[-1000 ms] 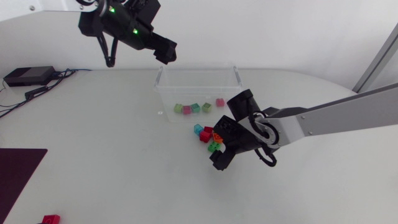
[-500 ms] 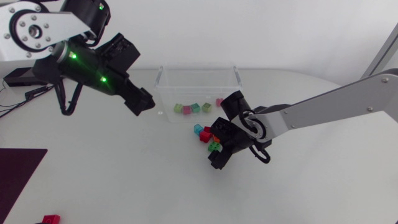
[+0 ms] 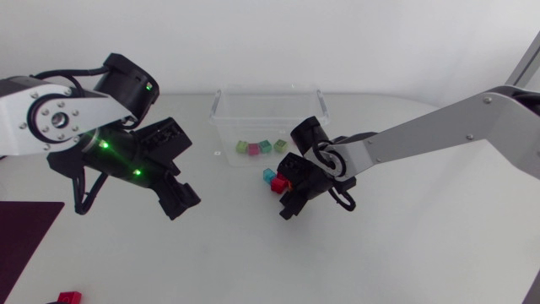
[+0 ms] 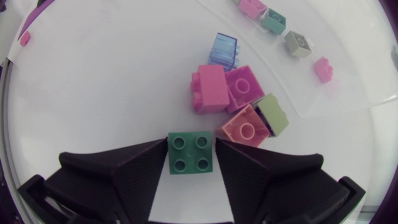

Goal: Pick up the duplo bricks and place them in the container

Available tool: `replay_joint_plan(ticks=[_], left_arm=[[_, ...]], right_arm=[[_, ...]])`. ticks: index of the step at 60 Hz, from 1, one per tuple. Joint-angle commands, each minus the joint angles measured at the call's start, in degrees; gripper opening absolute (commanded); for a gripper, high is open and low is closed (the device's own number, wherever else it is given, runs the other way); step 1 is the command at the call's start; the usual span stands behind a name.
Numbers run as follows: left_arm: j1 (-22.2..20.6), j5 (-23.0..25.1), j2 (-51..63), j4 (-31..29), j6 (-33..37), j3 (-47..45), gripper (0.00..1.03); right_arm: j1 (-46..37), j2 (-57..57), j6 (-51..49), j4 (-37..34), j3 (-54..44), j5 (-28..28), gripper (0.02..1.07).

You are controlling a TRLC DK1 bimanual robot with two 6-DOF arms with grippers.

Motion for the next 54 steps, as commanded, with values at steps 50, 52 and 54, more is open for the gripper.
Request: replay_joint_plan(ticks=[50,52,54], left_arm=[[-14.9,-3.4,23.3,17.2,-7.9,6.8,0.98],[-15.0,-3.4,24.0,17.5,-8.8,7.4,0.98],[-15.1,-3.4,24.6,17.9,-9.3,7.8,0.98]], right_arm=[[-8.4,-26.7,0.7,-9.4,0.9,-0.9,0.27],[-9.0,-26.1,1.1,-9.2,2.4,-1.1,0.27],[-9.5,-25.5,1.3,-9.0,3.7,-1.6,0.27]])
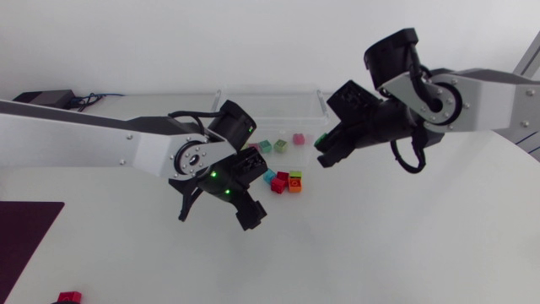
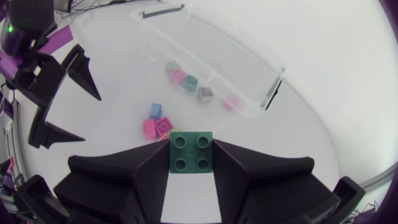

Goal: Pick up the duplo bricks and place them in the container

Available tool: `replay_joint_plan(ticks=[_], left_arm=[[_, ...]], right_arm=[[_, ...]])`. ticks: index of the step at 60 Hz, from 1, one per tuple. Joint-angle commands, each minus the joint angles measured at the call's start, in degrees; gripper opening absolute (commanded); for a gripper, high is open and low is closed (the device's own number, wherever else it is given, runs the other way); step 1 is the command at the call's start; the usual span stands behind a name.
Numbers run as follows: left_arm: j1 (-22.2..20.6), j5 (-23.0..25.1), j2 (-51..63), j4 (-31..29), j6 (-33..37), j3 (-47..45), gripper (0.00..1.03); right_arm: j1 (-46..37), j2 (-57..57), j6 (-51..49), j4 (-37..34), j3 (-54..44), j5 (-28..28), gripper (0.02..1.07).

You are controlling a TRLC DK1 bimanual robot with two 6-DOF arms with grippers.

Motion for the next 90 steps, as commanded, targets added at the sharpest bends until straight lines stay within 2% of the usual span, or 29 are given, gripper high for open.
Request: replay_joint_plan(ticks=[1,23,40,42,47,48,51,70,78,85,90], left_arm=[[-0.5,-0.1,2.7,0.9,-2.9,2.3,0.98],[-0.2,-0.1,7.0,6.0,-8.6,4.5,0.98],[0.4,-0.1,9.1,7.9,-12.6,6.6,0.98],[0.4,-0.1,9.3,7.9,-13.1,6.7,0.98],[0.2,-0.1,9.6,8.5,-14.1,6.8,0.98],[0.2,-0.1,9.7,8.6,-14.2,6.8,0.98],[0.0,-0.3,10.0,8.7,-14.8,7.3,0.98],[-1.1,-3.9,15.0,8.4,-17.3,11.4,0.96],[-1.7,-4.0,17.4,5.0,-18.3,15.0,0.92],[-1.9,-4.0,19.4,2.7,-19.5,18.3,0.81],[-1.9,-4.0,21.5,-0.6,-20.2,21.3,0.81]], right_arm=[[-1.3,1.1,1.5,-0.3,3.9,-1.2,0.27],[-4.8,14.8,5.8,4.8,19.2,-4.1,0.27],[-4.1,26.1,6.9,6.4,29.8,-3.6,0.29],[-4.0,27.0,7.0,6.4,30.4,-3.3,0.36],[-4.0,27.8,7.7,6.4,30.8,-3.0,0.81],[-4.1,27.8,7.8,6.4,30.7,-3.0,0.92],[-4.4,27.3,8.0,6.9,30.0,-3.0,1.02],[-6.8,14.3,7.7,14.3,14.4,-4.4,1.02],[-8.1,8.2,7.1,15.8,6.7,-5.8,1.02],[-9.2,2.4,6.6,16.1,0.3,-7.4,1.02],[-9.9,-1.3,6.3,16.0,-3.3,-8.5,1.02]])
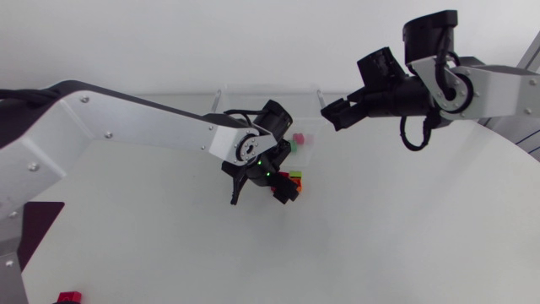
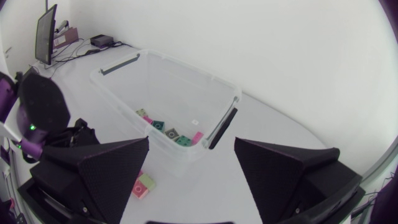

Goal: Pick up the duplo bricks and place them in the container

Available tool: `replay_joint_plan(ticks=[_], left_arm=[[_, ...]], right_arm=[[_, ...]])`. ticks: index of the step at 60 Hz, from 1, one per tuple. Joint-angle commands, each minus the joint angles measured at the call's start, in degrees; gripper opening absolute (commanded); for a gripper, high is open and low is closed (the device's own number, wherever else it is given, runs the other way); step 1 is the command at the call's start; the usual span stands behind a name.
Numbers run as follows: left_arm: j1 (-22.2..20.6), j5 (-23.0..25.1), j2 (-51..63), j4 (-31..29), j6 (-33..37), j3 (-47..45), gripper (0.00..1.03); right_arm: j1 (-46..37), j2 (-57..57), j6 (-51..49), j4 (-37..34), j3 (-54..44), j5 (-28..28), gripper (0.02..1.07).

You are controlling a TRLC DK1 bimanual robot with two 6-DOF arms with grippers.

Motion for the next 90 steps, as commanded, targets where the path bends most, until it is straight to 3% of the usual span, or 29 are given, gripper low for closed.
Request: replay_joint_plan(ticks=[1,24,32,48,53,58,66,72,77,90], left_arm=[[-0.3,-0.4,3.3,-2.6,-2.3,3.9,0.81],[-0.5,-0.4,8.7,-9.0,-4.5,11.6,0.81],[-0.4,-0.4,10.0,-9.8,-5.5,13.6,0.69],[-0.7,-0.4,12.2,-14.6,-7.2,17.3,0.65],[-0.7,-0.4,12.6,-15.2,-7.7,17.7,0.56],[-0.7,-0.4,12.7,-15.2,-8.1,17.8,0.53],[-0.6,-0.4,13.6,-15.3,-8.8,18.2,0.38],[-0.7,-0.8,14.0,-16.0,-9.0,18.9,0.36],[-0.6,-0.8,14.1,-16.1,-9.1,19.1,0.25],[-0.5,-0.8,13.4,-16.3,-9.2,17.9,0.23]], right_arm=[[-1.1,-4.1,-0.5,0.5,-4.5,-1.1,1.02],[-5.7,-16.4,-1.5,-0.3,-16.4,-5.8,1.02],[-6.6,-18.9,-2.1,-1.3,-18.0,-6.9,1.02],[-6.9,-22.3,-2.4,-2.5,-20.7,-7.8,1.02],[-6.8,-23.1,-2.8,-2.6,-21.9,-8.0,1.02],[-6.8,-24.2,-3.2,-2.6,-23.3,-8.3,1.02],[-6.6,-25.4,-3.7,-2.6,-25.0,-8.3,1.02],[-6.6,-26.5,-3.9,-2.9,-26.2,-8.3,1.02],[-6.5,-26.8,-3.9,-3.0,-27.0,-8.2,1.02],[-6.0,-26.8,-4.0,-2.4,-29.1,-7.9,1.02]])
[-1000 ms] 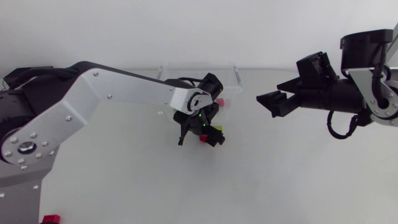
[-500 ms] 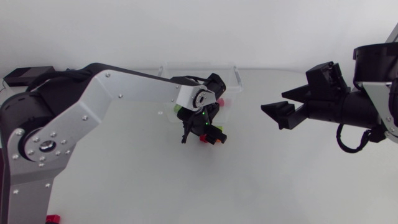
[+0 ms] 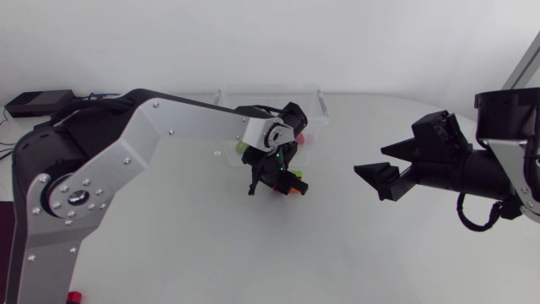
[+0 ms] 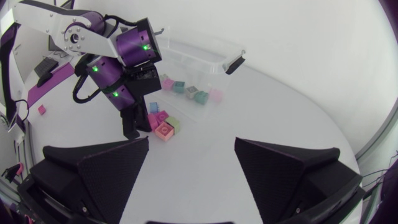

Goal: Pick up the duplo bricks and place them in the container

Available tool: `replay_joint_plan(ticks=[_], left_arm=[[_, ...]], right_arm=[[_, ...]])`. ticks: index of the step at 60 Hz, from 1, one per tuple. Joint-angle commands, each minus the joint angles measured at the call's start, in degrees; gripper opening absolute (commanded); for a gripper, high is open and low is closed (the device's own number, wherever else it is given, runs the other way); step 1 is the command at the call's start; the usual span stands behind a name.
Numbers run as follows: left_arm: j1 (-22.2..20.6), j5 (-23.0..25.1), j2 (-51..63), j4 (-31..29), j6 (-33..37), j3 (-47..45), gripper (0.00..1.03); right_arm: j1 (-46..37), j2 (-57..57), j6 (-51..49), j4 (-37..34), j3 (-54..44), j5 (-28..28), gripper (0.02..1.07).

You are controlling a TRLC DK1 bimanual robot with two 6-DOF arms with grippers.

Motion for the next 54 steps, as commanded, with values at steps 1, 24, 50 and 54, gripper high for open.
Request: replay_joint_plan(ticks=[1,24,50,54], left_arm=[[-0.3,-0.4,0.6,-0.8,-1.4,-0.2,0.23],[-0.1,-0.7,-17.4,-0.5,-0.4,-10.2,0.23],[6.5,-2.1,-26.2,1.5,3.1,0.5,0.23],[8.0,-1.9,-25.0,3.3,4.3,1.7,0.24]], right_arm=[[0.6,-0.5,-1.0,-0.1,-1.6,0.0,1.02],[0.6,0.3,-0.9,1.3,-2.7,0.4,1.02],[6.0,3.8,0.1,1.9,-1.7,4.3,1.02],[7.4,5.1,0.5,1.9,-1.2,5.1,1.02]])
